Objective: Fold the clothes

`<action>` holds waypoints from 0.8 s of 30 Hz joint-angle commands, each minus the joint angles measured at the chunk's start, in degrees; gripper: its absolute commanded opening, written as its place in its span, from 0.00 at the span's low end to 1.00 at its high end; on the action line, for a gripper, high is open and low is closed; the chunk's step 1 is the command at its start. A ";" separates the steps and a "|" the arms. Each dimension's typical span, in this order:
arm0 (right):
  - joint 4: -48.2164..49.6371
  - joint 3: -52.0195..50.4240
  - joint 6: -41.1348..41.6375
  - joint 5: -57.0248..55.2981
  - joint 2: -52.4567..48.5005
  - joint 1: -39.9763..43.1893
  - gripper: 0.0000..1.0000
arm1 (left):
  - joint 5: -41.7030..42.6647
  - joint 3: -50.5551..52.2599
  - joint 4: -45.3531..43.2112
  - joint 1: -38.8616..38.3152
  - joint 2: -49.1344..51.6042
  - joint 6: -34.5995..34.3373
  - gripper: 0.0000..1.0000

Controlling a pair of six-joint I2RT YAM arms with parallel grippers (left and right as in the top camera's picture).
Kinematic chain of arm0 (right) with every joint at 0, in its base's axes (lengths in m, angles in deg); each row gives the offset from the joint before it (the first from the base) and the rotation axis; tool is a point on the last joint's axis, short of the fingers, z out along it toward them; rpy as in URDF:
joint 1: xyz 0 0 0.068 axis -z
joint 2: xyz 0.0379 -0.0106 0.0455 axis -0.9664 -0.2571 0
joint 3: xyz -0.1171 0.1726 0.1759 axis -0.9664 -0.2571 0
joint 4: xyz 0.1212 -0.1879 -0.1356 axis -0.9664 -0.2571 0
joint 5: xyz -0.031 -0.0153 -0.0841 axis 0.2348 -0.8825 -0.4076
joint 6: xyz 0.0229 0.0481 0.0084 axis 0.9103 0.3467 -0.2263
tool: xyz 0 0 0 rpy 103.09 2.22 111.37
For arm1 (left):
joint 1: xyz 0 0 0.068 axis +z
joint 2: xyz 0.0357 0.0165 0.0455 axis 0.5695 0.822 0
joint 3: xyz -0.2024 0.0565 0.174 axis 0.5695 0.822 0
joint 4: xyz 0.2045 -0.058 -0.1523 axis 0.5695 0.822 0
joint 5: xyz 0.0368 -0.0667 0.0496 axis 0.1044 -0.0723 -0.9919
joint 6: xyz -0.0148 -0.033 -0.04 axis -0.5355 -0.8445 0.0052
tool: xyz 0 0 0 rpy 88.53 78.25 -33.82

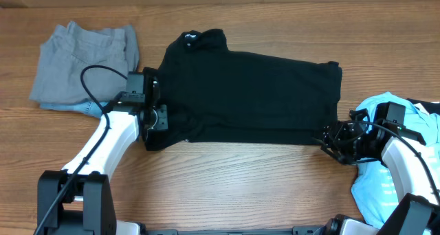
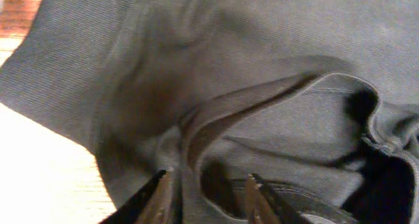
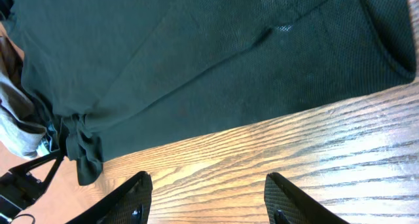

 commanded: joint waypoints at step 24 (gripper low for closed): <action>0.44 1.20 -0.83 -0.15 0.94 -0.22 0.59 | 0.92 -15.50 7.87 0.26 2.19 3.76 0.04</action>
